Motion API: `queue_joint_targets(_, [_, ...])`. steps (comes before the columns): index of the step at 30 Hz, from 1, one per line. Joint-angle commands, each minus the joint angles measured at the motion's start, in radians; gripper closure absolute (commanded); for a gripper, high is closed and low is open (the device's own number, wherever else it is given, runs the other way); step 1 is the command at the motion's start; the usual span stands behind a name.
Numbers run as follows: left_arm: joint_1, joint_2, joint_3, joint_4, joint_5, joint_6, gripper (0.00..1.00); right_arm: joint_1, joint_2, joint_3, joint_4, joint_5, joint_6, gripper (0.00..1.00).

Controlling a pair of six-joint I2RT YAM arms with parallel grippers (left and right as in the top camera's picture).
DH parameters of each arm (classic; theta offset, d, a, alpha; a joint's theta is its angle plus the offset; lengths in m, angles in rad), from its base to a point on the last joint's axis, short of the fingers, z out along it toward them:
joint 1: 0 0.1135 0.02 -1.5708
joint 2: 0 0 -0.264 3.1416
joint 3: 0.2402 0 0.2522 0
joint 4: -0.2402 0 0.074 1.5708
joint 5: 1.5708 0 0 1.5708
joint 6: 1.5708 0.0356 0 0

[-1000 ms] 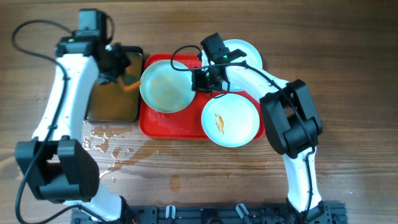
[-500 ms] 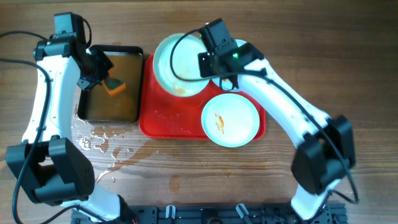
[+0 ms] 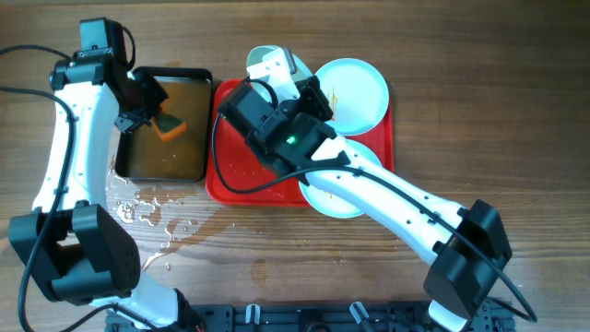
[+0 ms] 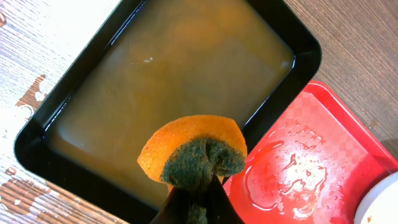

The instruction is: Clean dirty plates on tray and stack at the side

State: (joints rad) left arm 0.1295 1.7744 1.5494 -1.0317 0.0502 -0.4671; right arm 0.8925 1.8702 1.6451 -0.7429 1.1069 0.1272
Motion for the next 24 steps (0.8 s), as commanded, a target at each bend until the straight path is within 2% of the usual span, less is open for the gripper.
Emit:
queue_joint_targets(1, [0.001, -0.009, 0.012, 0.003, 0.001, 0.015, 0.96, 0.023, -0.004, 0.009, 0.048, 0.174, -0.108, 0.96])
queue_joint_targets(5, [0.001, -0.009, 0.012, 0.003, 0.001, 0.015, 0.96, 0.036, -0.004, 0.009, 0.108, 0.210, -0.152, 0.96])
queue_joint_targets(10, [0.001, -0.009, 0.012, 0.003, 0.001, 0.015, 0.96, 0.034, -0.004, 0.009, 0.090, 0.093, -0.056, 0.96])
queue_joint_targets(16, [0.001, -0.009, 0.012, -0.009, 0.005, 0.016, 0.96, -0.031, -0.010, 0.009, -0.037, -0.412, 0.161, 0.96])
queue_joint_targets(18, [0.001, -0.009, 0.012, -0.017, 0.005, 0.016, 0.96, -0.082, -0.016, 0.009, -0.051, -0.633, 0.172, 0.96])
queue_joint_targets(24, [-0.001, -0.009, 0.012, -0.026, 0.022, 0.020, 0.96, -0.277, -0.027, 0.009, -0.042, -1.093, 0.159, 0.96])
